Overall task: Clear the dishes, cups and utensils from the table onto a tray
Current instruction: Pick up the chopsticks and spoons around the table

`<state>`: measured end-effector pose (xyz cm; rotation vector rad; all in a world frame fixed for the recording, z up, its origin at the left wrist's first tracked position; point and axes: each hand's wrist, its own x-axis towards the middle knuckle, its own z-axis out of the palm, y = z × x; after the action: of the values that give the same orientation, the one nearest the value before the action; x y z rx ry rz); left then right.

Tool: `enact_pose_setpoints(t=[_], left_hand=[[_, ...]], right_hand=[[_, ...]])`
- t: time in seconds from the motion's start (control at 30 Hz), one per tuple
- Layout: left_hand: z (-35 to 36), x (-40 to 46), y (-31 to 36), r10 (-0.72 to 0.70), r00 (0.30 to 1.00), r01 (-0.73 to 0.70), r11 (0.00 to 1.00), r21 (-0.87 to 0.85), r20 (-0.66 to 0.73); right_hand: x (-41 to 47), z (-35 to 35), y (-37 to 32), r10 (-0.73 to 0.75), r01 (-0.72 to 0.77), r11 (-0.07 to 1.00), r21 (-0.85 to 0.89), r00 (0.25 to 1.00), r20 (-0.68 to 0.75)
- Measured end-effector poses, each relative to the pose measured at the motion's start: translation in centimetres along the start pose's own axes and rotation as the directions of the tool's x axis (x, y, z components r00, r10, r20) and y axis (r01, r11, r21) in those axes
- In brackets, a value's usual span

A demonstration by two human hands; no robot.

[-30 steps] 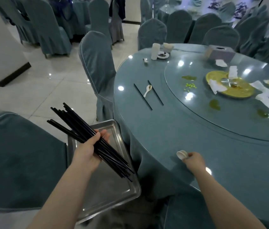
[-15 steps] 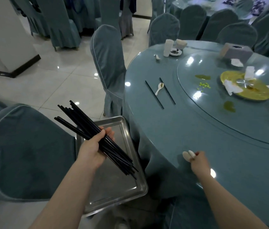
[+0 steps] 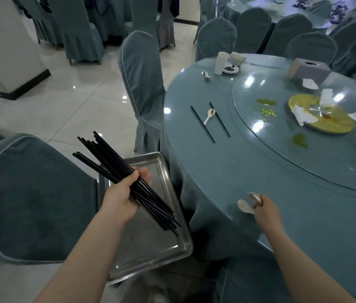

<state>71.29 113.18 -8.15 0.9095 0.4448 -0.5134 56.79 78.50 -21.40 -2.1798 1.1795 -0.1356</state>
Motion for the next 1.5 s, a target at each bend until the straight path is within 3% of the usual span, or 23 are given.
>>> enact_pose_setpoints(t=[0.43,0.73,0.87,1.0,1.2,1.5], left_hand=[[0.7,0.1,-1.1,-0.023,1.000,0.023,0.999,0.029,-0.004],[0.4,0.5,-0.7,-0.018,1.000,0.018,1.000,0.021,-0.022],[0.5,0.4,-0.2,-0.009,1.000,0.009,1.000,0.012,-0.022],[0.1,0.0,0.8,0.008,1.000,-0.009,1.000,-0.024,-0.011],[-2.5,-1.0,5.6,0.100,0.995,-0.101,0.989,-0.111,-0.013],[-12.0,-3.2,17.8,0.256,0.967,-0.250,0.943,-0.219,-0.001]], right_hand=[[1.0,-0.4,-1.0,-0.021,0.085,0.932,-0.352,0.983,0.184],[-0.5,0.9,-1.3,0.056,-0.047,0.997,-0.069,0.989,0.137],[-0.9,1.4,-2.0,0.003,0.015,0.994,-0.109,0.987,0.163],[-1.6,2.6,-4.1,-0.042,0.050,0.998,-0.042,0.985,0.165],[-4.0,5.2,-13.2,-0.167,0.092,0.966,0.241,0.935,0.313],[-13.1,11.8,-31.8,-0.455,0.276,0.842,0.463,0.825,0.334]])
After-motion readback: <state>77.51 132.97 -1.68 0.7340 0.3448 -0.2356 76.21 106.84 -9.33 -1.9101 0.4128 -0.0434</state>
